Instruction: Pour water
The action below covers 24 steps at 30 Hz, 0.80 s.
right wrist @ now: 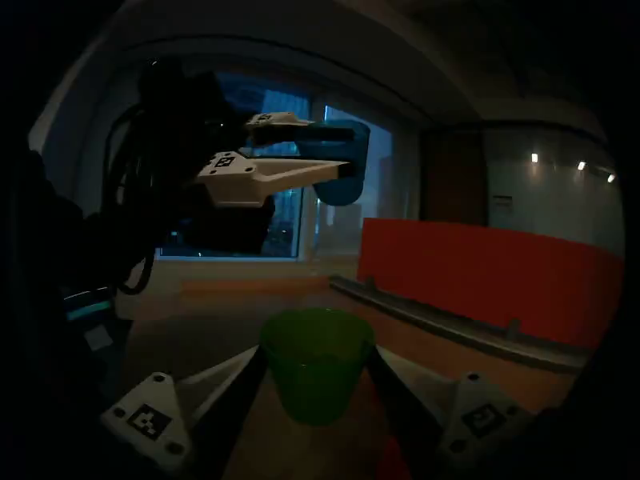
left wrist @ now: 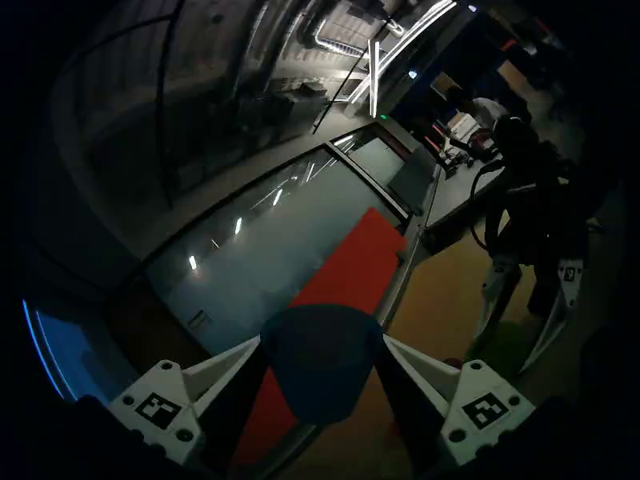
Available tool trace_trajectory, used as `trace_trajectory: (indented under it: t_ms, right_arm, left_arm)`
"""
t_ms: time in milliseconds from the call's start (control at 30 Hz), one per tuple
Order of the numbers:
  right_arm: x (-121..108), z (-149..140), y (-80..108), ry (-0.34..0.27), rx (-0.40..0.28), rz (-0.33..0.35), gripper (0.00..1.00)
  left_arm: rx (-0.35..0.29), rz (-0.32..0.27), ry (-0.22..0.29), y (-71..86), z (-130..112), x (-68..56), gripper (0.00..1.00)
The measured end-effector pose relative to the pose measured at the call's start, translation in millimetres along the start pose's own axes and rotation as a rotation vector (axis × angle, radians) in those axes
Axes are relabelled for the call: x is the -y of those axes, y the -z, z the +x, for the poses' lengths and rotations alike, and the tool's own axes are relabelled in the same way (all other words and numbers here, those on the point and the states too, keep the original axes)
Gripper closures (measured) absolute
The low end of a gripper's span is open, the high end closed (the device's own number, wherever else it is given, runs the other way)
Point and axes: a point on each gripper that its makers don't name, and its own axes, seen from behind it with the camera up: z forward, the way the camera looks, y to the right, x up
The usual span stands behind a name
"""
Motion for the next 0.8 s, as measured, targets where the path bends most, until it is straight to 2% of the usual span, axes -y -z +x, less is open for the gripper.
trace_trajectory:
  t_ms: [267,467,600,700,800]
  right_arm:
    - [-2.9,2.5,1.8,-0.001,-0.001,-0.011,0.00]
    - [-3.7,4.6,3.0,-0.003,-0.006,-0.013,0.00]
    - [-5.1,6.5,4.5,-0.005,-0.008,-0.016,0.00]
    - [-6.9,7.8,5.4,-0.007,-0.007,-0.020,0.00]
    - [-9.3,9.3,6.9,-0.011,-0.006,-0.025,0.00]
  left_arm:
    - [0.038,0.002,0.232,-5.3,-22.7,7.7,0.14]
    - [0.031,-0.003,0.419,-3.4,-29.3,16.6,0.14]
    - [0.022,-0.027,0.549,-0.7,-33.1,15.9,0.14]
    - [0.021,-0.040,0.609,1.4,-37.3,14.6,0.15]
    - [0.028,-0.034,0.612,4.3,-44.7,13.8,0.15]
